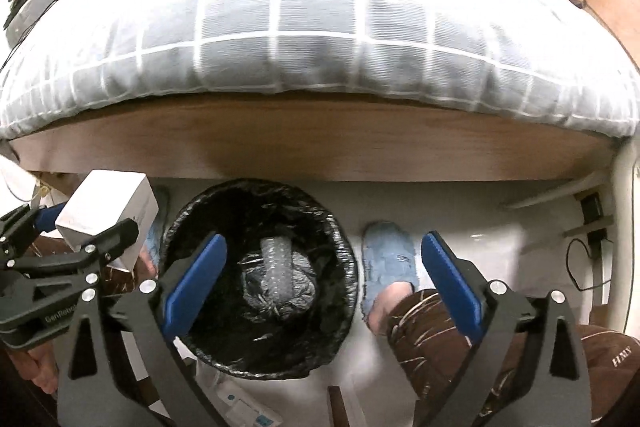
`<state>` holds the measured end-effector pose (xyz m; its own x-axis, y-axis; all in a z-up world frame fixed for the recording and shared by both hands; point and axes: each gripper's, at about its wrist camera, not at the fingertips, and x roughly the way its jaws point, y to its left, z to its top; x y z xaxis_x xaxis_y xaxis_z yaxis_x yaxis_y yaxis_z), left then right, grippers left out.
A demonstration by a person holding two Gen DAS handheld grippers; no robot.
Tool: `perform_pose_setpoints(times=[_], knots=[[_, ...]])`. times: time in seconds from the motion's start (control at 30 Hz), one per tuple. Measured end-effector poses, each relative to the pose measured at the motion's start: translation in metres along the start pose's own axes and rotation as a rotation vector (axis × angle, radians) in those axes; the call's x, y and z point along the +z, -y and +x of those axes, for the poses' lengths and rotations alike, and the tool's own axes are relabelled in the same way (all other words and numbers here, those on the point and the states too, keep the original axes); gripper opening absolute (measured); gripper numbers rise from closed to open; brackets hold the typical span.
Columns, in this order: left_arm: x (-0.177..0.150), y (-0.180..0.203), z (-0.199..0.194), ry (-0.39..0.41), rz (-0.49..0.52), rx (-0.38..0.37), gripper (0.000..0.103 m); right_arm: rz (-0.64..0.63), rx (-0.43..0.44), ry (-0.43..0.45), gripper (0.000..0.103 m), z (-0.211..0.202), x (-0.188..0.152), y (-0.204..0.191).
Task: Collect trash
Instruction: 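Open the left tool to drop the white box into the bin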
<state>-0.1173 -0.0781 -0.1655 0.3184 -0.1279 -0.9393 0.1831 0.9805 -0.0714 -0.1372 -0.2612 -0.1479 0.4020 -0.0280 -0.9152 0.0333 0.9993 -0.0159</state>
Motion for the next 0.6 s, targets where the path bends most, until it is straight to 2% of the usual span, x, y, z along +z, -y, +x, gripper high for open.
perform_pose_setpoints(times=[0.43,0.53,0.6], knots=[[-0.001,0.036,0.01,-0.021,0.04,-0.016,0.077,0.06,-0.033,-0.004,0.094,0.0,-0.008,0.031],[-0.004,0.038,0.019,-0.025,0.045,0.009,0.082,0.063,-0.03,-0.004,0.094,0.001,-0.007,0.032],[-0.005,0.036,0.02,-0.008,0.042,0.039,0.093,0.063,-0.03,0.0,0.094,0.003,-0.007,0.032]])
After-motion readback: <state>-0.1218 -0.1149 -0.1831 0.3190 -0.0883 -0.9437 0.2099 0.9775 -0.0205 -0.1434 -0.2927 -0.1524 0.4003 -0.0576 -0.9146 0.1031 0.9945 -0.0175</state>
